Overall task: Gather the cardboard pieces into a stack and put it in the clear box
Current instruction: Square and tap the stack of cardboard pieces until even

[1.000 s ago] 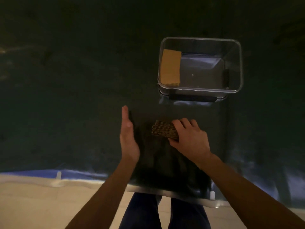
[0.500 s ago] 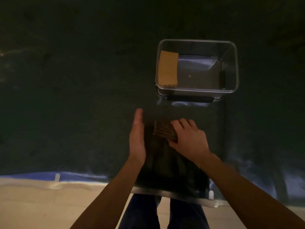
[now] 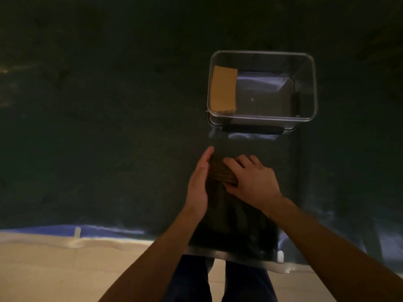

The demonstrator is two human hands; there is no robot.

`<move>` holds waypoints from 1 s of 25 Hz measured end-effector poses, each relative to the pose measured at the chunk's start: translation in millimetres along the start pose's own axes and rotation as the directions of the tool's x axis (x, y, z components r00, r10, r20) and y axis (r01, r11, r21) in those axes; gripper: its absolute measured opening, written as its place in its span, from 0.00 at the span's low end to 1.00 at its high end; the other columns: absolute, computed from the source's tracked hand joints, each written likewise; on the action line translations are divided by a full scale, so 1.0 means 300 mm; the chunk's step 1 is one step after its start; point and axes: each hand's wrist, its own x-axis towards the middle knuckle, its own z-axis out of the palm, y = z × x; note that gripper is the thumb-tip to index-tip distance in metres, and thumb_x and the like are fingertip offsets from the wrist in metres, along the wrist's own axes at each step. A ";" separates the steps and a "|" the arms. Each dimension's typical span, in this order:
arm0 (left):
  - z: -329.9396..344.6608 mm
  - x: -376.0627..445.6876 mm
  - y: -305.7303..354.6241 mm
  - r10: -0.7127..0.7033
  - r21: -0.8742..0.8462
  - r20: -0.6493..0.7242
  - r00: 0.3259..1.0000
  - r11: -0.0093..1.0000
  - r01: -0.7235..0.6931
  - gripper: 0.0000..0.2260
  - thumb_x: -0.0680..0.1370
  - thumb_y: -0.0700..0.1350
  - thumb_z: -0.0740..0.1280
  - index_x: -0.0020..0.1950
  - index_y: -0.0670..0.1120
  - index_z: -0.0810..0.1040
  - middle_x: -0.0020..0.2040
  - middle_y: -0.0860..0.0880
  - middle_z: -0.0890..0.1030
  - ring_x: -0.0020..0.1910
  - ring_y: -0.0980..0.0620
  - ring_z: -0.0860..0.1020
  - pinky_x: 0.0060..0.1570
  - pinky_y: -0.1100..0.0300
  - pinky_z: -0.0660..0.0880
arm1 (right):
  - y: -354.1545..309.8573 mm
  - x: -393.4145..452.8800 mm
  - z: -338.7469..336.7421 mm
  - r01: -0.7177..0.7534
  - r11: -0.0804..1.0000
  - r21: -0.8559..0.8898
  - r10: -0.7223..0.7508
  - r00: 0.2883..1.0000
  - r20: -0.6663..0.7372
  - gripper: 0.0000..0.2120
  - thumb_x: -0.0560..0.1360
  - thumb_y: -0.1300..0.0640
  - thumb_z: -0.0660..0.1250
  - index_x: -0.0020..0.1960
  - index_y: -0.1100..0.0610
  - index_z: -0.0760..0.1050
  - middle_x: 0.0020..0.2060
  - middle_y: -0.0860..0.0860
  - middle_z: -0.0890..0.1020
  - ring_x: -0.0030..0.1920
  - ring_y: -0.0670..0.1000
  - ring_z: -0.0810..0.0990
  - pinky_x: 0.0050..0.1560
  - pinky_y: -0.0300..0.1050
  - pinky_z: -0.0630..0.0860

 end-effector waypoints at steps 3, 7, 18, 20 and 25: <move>-0.002 0.011 -0.002 0.000 -0.053 -0.094 0.996 0.999 -0.005 0.18 0.83 0.50 0.55 0.73 0.56 0.68 0.72 0.60 0.72 0.71 0.62 0.69 0.73 0.59 0.65 | -0.001 -0.002 -0.002 0.000 1.000 0.001 0.000 1.000 0.026 0.30 0.69 0.40 0.70 0.66 0.44 0.62 0.54 0.53 0.80 0.52 0.57 0.79 0.34 0.53 0.81; 0.029 -0.046 -0.010 -0.035 0.173 0.074 0.997 0.985 0.022 0.24 0.76 0.52 0.65 0.73 0.54 0.69 0.66 0.59 0.77 0.65 0.59 0.75 0.61 0.64 0.73 | 0.001 -0.004 -0.006 0.020 1.000 0.018 -0.021 0.999 0.030 0.31 0.68 0.41 0.71 0.66 0.44 0.62 0.55 0.54 0.79 0.53 0.58 0.78 0.36 0.54 0.81; -0.037 0.034 0.033 0.097 0.769 0.265 0.959 0.579 -0.271 0.25 0.69 0.43 0.72 0.62 0.56 0.66 0.58 0.54 0.73 0.53 0.57 0.74 0.47 0.67 0.70 | 0.015 -0.027 -0.022 -0.121 0.955 0.272 0.129 0.992 -0.012 0.37 0.65 0.38 0.72 0.69 0.41 0.60 0.62 0.45 0.75 0.60 0.49 0.73 0.49 0.50 0.79; -0.041 0.035 0.025 0.107 0.763 0.258 0.960 0.587 -0.270 0.25 0.69 0.43 0.71 0.62 0.56 0.67 0.58 0.54 0.74 0.53 0.58 0.74 0.47 0.68 0.69 | 0.039 -0.089 -0.027 -0.217 0.826 0.519 0.261 0.965 -0.011 0.43 0.64 0.40 0.74 0.73 0.40 0.58 0.67 0.43 0.70 0.65 0.46 0.69 0.56 0.45 0.74; -0.047 0.035 0.019 0.105 0.759 0.257 0.961 0.594 -0.268 0.25 0.69 0.42 0.72 0.61 0.57 0.67 0.57 0.55 0.74 0.51 0.61 0.74 0.46 0.71 0.69 | 0.004 -0.228 -0.022 -0.033 -0.120 0.992 0.830 0.546 0.119 0.30 0.76 0.57 0.59 0.76 0.44 0.58 0.74 0.48 0.68 0.73 0.44 0.66 0.74 0.45 0.63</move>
